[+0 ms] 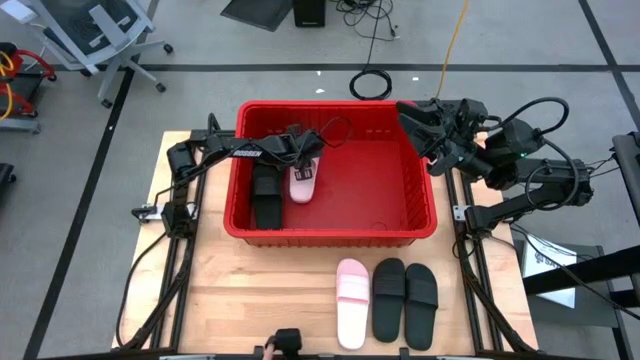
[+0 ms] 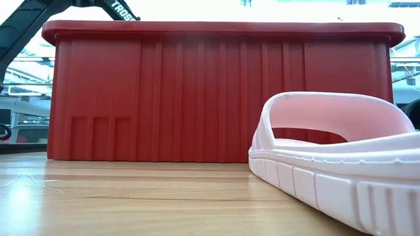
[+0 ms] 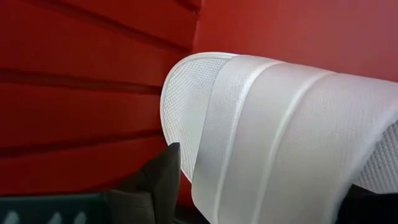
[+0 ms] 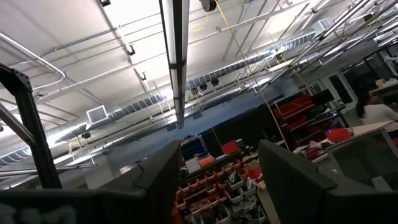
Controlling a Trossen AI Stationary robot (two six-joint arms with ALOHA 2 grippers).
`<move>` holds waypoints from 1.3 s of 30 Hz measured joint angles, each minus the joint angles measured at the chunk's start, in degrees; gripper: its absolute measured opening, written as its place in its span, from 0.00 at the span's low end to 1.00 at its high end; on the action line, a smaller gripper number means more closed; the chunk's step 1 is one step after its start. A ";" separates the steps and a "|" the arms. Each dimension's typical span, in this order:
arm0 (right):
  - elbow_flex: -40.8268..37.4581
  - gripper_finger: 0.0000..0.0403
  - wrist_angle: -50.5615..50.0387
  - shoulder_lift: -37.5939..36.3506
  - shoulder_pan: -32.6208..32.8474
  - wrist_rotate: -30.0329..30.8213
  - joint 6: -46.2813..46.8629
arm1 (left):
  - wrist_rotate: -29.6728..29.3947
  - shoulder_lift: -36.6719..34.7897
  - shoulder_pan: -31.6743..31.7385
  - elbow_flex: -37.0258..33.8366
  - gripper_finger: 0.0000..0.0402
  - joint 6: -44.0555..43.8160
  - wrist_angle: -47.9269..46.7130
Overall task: Pick and place slides into bin
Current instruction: Put the left pink slide into the bin
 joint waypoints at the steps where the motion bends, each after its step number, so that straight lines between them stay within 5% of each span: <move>1: 0.00 0.51 0.00 0.00 0.00 0.00 0.00 | 0.02 0.00 0.00 0.00 0.51 -0.56 -0.04; 27: 0.02 0.51 0.00 0.02 0.00 0.00 0.46 | 0.10 -3.26 -1.37 0.11 0.51 -0.83 -1.42; 39: 0.02 0.51 -0.12 0.28 0.00 -0.02 1.33 | 6.24 -3.32 0.25 0.09 0.51 -1.54 -4.64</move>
